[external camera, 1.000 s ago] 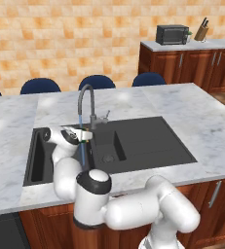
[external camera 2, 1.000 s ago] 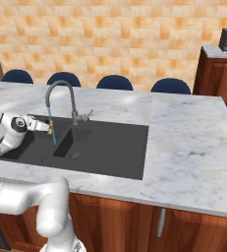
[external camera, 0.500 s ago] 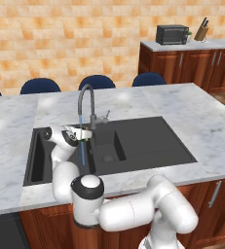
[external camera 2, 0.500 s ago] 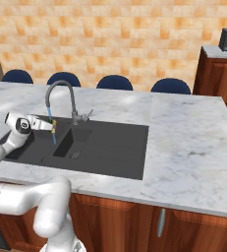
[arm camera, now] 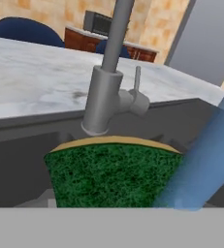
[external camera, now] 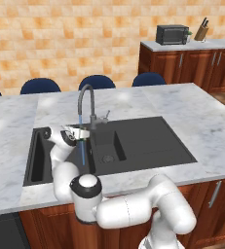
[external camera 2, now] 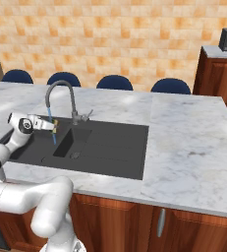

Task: Soak the sponge with water for a few seconds and then drop it inside the sink.

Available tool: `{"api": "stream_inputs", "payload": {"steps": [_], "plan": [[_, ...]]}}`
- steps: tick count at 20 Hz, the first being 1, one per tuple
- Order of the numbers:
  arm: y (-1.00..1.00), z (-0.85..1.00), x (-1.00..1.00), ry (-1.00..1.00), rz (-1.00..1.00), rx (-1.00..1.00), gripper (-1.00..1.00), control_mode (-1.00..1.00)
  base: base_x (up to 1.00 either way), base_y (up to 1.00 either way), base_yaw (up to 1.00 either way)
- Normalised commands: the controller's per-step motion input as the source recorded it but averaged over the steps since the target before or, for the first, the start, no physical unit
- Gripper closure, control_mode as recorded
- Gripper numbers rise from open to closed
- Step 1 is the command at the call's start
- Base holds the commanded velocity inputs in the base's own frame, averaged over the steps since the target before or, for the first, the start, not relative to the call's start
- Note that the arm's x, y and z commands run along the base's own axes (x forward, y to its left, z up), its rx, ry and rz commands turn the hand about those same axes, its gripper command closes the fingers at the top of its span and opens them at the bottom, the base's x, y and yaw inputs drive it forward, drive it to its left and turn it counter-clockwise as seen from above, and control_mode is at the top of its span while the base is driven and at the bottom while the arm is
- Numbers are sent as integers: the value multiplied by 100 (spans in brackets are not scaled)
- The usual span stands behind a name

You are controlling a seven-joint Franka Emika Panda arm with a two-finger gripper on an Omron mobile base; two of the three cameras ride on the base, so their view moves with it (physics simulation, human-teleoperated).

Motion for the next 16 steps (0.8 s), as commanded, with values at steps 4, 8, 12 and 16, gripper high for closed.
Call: {"api": "stream_inputs", "payload": {"steps": [4,8,12,16], "plan": [[39,0,-48,-2,0,0,100,-100,0,0,0],[8,0,-12,-1,0,0,100,-100,0,0,0],[0,0,14,0,0,0,100,-100,0,0,0],[-8,-3,25,0,0,0,100,-100,0,0,0]]}}
